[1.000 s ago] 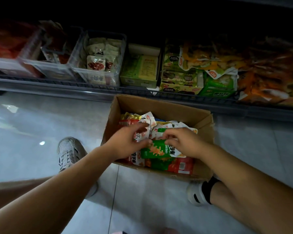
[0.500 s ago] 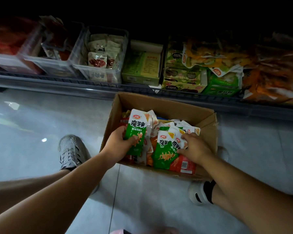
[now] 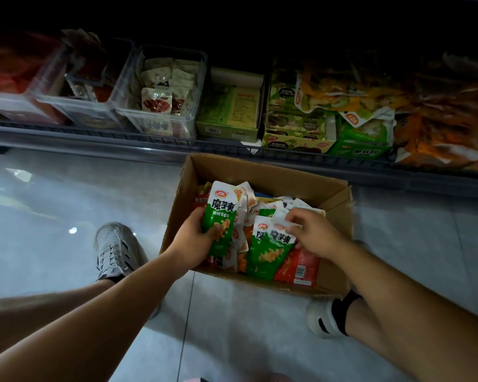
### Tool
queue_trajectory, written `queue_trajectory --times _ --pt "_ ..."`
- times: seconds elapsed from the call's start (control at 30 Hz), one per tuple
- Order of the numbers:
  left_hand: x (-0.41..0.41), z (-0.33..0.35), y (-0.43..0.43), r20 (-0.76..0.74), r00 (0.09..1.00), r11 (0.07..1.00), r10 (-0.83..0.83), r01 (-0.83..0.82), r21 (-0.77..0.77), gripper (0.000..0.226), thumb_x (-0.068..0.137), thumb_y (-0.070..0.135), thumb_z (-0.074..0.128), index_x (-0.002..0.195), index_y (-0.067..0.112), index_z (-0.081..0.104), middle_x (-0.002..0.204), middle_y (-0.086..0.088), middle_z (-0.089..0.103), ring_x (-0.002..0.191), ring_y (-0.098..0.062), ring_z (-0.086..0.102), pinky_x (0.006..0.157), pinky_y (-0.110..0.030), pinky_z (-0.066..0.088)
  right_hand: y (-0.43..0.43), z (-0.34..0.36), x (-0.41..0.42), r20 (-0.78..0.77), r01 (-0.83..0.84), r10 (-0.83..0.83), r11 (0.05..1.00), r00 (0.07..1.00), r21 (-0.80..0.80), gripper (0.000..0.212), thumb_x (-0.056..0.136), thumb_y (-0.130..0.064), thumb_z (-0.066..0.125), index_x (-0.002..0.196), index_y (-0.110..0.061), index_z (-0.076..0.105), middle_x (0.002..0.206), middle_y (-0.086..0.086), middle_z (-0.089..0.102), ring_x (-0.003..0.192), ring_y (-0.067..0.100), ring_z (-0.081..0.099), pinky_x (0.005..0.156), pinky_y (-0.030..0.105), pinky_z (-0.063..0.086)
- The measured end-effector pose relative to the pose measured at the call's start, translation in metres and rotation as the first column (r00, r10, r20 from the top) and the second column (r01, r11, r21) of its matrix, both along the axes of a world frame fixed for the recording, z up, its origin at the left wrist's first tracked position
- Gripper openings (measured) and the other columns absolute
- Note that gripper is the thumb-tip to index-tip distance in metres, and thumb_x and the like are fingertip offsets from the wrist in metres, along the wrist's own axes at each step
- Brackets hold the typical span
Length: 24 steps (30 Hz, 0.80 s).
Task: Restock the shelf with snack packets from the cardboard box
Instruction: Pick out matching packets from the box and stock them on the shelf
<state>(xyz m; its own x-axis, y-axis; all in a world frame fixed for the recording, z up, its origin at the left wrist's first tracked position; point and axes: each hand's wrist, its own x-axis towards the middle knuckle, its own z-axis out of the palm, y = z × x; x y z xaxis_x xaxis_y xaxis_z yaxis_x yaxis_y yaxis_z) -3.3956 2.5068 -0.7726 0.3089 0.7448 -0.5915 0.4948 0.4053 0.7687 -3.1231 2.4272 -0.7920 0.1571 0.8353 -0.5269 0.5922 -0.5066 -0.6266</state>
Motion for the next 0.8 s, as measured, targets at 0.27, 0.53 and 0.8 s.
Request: queue_trajectory --times 0.27,0.53,0.8 --pt "0.008 0.013 -0.005 0.248 0.967 0.980 0.060 -0.009 -0.201 0.046 0.092 0.029 0.074 0.134 0.033 0.055 0.122 0.009 0.073 0.112 -0.014 0.071 0.098 -0.039 0.057 0.043 0.070 -0.029 -0.210 0.087 -0.058 0.987 0.976 0.133 0.009 0.097 -0.013 0.063 0.098 -0.022 0.064 0.094 -0.002 0.068 0.081 0.020 0.071 0.068 0.038 0.063" --pt "0.008 0.006 -0.006 0.183 0.975 0.981 0.124 -0.093 -0.168 0.037 0.093 0.012 0.072 0.126 0.025 0.062 0.115 0.005 0.076 0.102 -0.012 0.074 0.076 -0.027 0.062 0.036 0.039 -0.038 -0.276 0.229 -0.201 0.970 0.940 0.075 0.032 0.093 -0.017 0.069 0.122 -0.022 0.058 0.106 -0.001 0.069 0.088 0.016 0.072 0.075 0.034 0.062" --pt "-0.001 -0.005 -0.002 0.093 0.972 0.970 0.217 -0.204 -0.132 0.032 0.096 0.017 0.070 0.127 0.023 0.061 0.115 0.005 0.075 0.104 -0.016 0.074 0.091 -0.044 0.060 0.003 -0.025 -0.020 0.252 -0.057 0.085 0.992 0.964 -0.114 0.067 0.089 -0.042 0.072 0.147 -0.029 0.043 0.148 0.004 0.039 0.138 0.027 0.037 0.113 0.039 0.036"
